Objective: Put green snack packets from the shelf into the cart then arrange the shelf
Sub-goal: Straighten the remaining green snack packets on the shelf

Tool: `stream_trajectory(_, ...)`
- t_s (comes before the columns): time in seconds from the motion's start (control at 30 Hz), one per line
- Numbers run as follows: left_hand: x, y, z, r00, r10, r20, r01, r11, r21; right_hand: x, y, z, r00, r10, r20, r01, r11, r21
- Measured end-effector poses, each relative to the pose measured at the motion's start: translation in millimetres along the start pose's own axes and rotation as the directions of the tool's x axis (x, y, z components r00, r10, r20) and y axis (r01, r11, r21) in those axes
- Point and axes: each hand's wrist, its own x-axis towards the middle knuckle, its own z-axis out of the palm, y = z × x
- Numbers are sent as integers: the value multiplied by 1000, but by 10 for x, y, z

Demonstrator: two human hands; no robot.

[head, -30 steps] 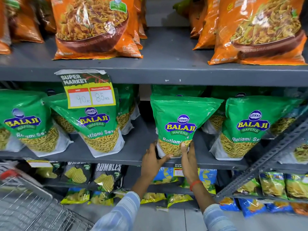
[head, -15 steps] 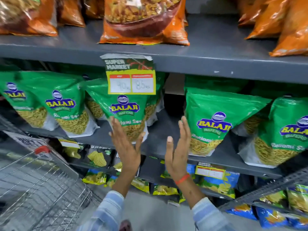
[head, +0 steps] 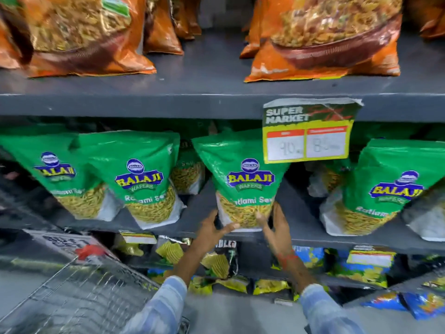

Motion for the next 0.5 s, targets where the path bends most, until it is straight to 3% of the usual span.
stream_trajectory(0.17, 7, 90, 9, 989, 25, 147, -30, 999, 28, -104, 11, -28, 998, 63, -33, -58, 990, 127)
stream_trajectory(0.5, 60, 37, -10, 978, 11, 209, -15, 1000, 18, -142, -38, -63, 992, 105, 67, -114, 982, 152)
